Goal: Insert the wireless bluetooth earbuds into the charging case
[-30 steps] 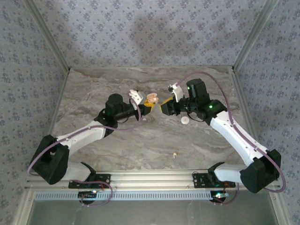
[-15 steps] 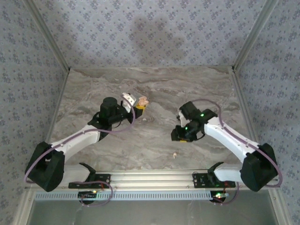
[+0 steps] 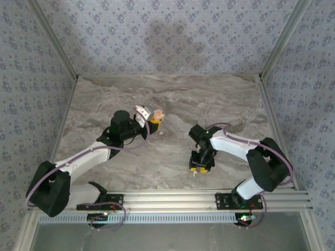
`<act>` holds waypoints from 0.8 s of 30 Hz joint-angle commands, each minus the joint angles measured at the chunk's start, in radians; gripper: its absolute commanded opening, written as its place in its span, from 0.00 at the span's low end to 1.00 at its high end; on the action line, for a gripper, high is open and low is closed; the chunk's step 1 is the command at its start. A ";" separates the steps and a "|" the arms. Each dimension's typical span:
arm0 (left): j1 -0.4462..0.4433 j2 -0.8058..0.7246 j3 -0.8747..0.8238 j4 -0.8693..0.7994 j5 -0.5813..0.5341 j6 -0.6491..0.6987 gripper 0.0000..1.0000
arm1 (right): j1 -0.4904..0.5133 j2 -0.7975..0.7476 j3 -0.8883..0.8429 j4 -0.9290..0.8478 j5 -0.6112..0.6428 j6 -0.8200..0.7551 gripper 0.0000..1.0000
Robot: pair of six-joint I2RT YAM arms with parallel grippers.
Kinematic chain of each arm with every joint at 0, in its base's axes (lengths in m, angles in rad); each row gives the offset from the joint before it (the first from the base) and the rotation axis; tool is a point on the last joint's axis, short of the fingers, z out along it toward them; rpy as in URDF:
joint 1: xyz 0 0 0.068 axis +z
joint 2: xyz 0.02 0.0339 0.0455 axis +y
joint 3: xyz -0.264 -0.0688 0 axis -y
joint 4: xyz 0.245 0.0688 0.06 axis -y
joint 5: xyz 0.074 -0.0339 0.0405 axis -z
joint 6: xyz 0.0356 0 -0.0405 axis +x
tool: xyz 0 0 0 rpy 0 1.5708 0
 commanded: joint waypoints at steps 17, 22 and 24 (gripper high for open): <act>0.003 -0.043 -0.004 0.002 0.000 0.002 0.21 | 0.027 0.062 -0.020 0.042 0.036 0.036 0.31; 0.002 -0.046 -0.007 -0.007 0.006 0.008 0.21 | 0.022 0.045 -0.006 0.057 0.053 0.028 0.26; 0.001 -0.045 -0.020 0.010 0.015 0.010 0.21 | 0.018 0.013 -0.011 0.068 0.062 0.033 0.25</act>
